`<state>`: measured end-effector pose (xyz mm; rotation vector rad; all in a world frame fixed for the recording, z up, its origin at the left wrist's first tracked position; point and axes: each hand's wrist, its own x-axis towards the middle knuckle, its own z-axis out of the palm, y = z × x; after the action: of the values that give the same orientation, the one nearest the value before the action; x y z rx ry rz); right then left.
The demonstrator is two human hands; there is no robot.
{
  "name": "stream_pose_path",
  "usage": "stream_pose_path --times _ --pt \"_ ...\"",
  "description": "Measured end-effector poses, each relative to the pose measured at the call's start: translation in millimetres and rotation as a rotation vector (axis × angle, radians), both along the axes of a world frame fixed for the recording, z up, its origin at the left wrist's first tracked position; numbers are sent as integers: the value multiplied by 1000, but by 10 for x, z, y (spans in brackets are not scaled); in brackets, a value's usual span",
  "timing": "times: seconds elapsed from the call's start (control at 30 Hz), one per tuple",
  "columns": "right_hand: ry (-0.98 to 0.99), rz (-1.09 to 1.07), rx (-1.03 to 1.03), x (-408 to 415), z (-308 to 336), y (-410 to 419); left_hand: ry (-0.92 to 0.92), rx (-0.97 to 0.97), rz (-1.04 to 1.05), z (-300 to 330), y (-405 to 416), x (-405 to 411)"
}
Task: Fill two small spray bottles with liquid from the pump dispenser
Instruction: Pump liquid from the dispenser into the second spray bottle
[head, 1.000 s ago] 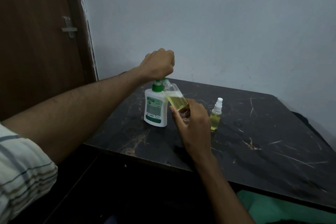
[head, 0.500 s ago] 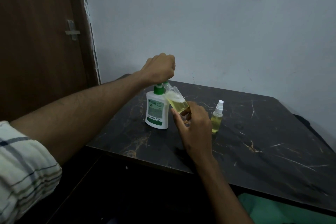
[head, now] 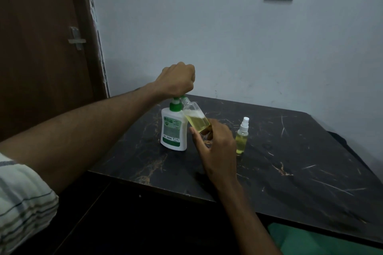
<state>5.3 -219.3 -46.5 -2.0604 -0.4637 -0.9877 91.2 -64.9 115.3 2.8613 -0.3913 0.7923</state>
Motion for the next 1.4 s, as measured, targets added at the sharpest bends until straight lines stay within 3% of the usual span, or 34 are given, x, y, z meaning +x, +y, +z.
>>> stream_pose_path --times 1.4 --pt "-25 -7 4 4 30 10 15 6 -13 21 21 5"
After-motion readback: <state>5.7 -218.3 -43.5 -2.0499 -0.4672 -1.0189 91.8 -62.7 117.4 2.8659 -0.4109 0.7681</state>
